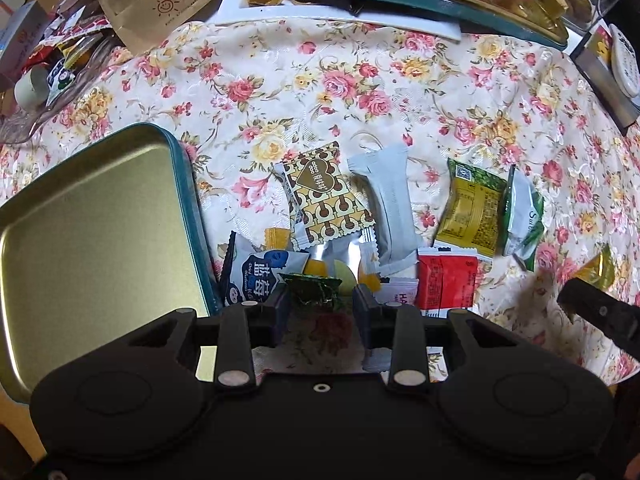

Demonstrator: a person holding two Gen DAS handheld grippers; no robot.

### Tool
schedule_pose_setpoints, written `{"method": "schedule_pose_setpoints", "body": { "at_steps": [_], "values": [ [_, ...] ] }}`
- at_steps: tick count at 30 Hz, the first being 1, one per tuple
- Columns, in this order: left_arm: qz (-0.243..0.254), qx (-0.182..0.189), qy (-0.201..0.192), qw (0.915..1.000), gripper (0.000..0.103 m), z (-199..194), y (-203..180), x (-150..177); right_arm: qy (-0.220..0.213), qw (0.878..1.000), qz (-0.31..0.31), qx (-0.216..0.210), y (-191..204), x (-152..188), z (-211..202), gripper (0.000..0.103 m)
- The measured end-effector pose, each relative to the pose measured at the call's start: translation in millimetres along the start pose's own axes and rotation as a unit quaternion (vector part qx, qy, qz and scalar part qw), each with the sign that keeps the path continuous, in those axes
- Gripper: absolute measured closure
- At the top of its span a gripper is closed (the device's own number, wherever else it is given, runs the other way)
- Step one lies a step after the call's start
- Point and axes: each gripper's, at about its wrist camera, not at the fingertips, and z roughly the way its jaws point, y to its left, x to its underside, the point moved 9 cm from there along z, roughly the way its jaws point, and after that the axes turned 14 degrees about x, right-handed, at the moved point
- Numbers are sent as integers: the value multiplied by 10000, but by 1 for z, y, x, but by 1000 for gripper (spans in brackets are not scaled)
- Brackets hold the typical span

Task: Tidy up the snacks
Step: 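Reach the left gripper down to the green-wrapped candy among the snacks, then grasp the green-wrapped candy with the left gripper while the right grasps gold candy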

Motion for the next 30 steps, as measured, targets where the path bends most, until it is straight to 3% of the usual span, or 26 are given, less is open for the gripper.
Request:
{"method": "schedule_pose_setpoints", "body": {
  "at_steps": [3,9,20,26,30],
  "values": [
    [-87,55,42,9999,60,5,-2,0,-106,9999,-82,10,-2,0,-4,80],
    [-177,85,-41,9998,80,9,-9,-2,-94,9999,1,-66,-14,-1,-7,80],
    [-239,492,-486,9973,80,-23,-44,-10,-180,9998,119,-47,-38,-9,-14,80],
    [-224,343,-670,9969,80,-45,-53,-6,-219,9993,288,-33,-47,-14,-18,80],
    [-242,50,-782,9966,80,-56,-43,-4,-266,9991,323,-1,-48,-17,-21,80]
  ]
}}
